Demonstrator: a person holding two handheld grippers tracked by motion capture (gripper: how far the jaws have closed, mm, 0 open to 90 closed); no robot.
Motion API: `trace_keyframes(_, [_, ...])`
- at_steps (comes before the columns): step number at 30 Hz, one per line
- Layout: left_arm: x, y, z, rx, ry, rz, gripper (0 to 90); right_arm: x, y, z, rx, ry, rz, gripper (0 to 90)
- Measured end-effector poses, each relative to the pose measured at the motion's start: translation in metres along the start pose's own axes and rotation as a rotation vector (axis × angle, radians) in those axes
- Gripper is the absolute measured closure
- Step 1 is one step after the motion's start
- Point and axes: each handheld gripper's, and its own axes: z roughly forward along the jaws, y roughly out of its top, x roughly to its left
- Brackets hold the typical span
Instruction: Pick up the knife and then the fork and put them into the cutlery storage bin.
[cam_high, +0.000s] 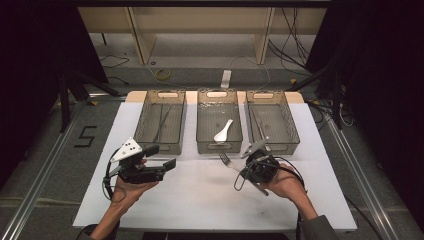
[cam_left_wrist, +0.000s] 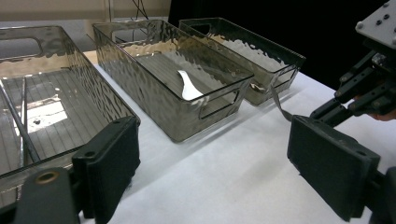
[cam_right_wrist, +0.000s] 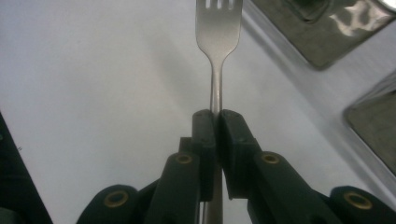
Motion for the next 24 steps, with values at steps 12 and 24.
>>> trace_keyframes(12, [0.0,0.0,-0.001,-0.005,0.002,0.003,16.3,-0.022,-0.006,-0.019,-0.079,-0.044,0.074,85.3])
trace_keyframes(24, [-0.001,0.0,-0.001,-0.01,0.004,0.002,16.3,-0.043,-0.008,-0.029,-0.133,-0.084,0.125,85.3])
